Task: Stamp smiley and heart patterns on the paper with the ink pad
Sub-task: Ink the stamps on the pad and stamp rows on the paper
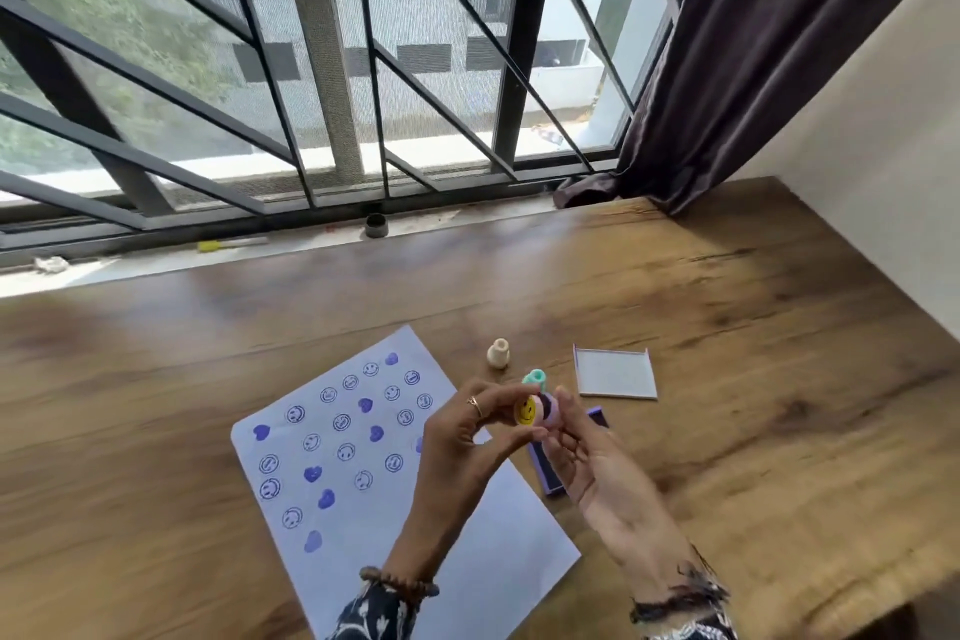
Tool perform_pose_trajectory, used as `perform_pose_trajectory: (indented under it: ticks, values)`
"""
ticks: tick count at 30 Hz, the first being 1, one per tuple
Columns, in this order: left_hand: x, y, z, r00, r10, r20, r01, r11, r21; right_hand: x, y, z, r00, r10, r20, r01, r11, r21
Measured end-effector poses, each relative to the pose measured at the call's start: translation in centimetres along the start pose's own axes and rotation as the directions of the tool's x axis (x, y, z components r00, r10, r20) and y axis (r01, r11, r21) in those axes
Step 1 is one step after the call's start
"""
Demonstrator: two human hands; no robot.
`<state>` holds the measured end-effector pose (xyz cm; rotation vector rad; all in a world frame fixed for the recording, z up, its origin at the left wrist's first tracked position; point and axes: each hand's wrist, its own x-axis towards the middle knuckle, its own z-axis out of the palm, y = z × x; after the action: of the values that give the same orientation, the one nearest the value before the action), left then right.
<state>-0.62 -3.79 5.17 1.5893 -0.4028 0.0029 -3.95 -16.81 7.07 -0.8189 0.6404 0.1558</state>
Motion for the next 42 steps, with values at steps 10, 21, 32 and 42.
perform_pose_trajectory:
  ticks: [10, 21, 32, 42]
  values:
    - [-2.6, -5.5, 0.3, 0.962, -0.130, 0.241, 0.034, 0.929, 0.368, 0.5, 0.4, -3.8, 0.880, -0.407, -0.246, 0.025, 0.555, -0.831]
    - [-3.0, -6.9, 0.5, 0.928, -0.071, 0.366, -0.110, 0.886, 0.450, -2.0, -1.3, 0.1, 0.675, -0.730, 0.108, 0.095, -0.058, -0.994]
    - [-3.3, -8.0, 0.8, 0.938, -0.040, 0.344, -0.133, 0.876, 0.464, 1.8, 2.7, -2.3, 0.783, -0.610, 0.126, 0.008, -0.193, -0.981]
    - [-3.1, -6.6, 0.3, 0.924, -0.056, 0.378, -0.132, 0.882, 0.453, 1.3, 2.5, -2.3, 0.769, -0.627, 0.128, 0.046, -0.145, -0.988]
